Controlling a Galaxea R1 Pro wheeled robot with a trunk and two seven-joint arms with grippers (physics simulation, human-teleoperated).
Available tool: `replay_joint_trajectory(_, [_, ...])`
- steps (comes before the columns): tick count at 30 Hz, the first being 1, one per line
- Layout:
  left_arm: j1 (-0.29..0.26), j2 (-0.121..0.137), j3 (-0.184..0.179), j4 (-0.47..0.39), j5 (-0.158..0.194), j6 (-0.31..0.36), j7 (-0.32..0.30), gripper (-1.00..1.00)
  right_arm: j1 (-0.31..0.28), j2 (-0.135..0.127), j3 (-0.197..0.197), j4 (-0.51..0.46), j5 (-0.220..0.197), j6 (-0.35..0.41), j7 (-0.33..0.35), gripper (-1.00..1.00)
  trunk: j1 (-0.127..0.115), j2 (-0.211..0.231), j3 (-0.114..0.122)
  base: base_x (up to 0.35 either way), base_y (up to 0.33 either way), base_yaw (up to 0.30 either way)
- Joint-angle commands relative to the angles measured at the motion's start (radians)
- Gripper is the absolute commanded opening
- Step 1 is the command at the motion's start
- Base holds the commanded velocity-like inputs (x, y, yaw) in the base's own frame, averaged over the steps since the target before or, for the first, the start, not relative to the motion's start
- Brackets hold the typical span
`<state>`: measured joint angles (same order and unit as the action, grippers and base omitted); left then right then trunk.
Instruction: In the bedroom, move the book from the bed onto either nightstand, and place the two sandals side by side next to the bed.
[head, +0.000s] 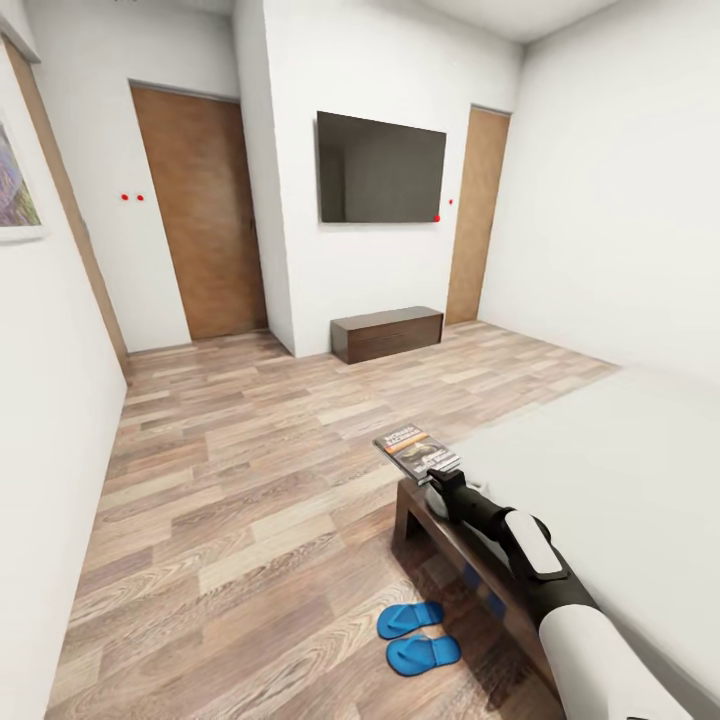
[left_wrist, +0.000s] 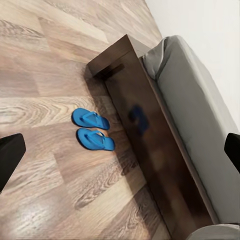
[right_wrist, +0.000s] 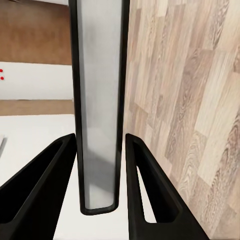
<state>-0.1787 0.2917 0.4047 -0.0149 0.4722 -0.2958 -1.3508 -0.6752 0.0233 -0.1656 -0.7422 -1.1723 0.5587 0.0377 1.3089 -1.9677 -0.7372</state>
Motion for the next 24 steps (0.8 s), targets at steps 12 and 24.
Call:
replay_joint_trajectory(12, [-0.001,-0.018,0.002,0.001,-0.006,-0.043,-0.016,1.0,-0.001,0.001,-0.006,0.004,0.0,0.007,0.002,-1.0,0.0,0.0,-0.001,0.0,0.0,0.138])
replay_joint_trajectory(24, [-0.001,-0.022,-0.002,0.001,-0.01,-0.036,-0.011,1.0,0.0,0.001,-0.006,0.004,0.0,0.007,0.003,-1.0,-0.027,0.049,0.021,0.0,0.0,0.118])
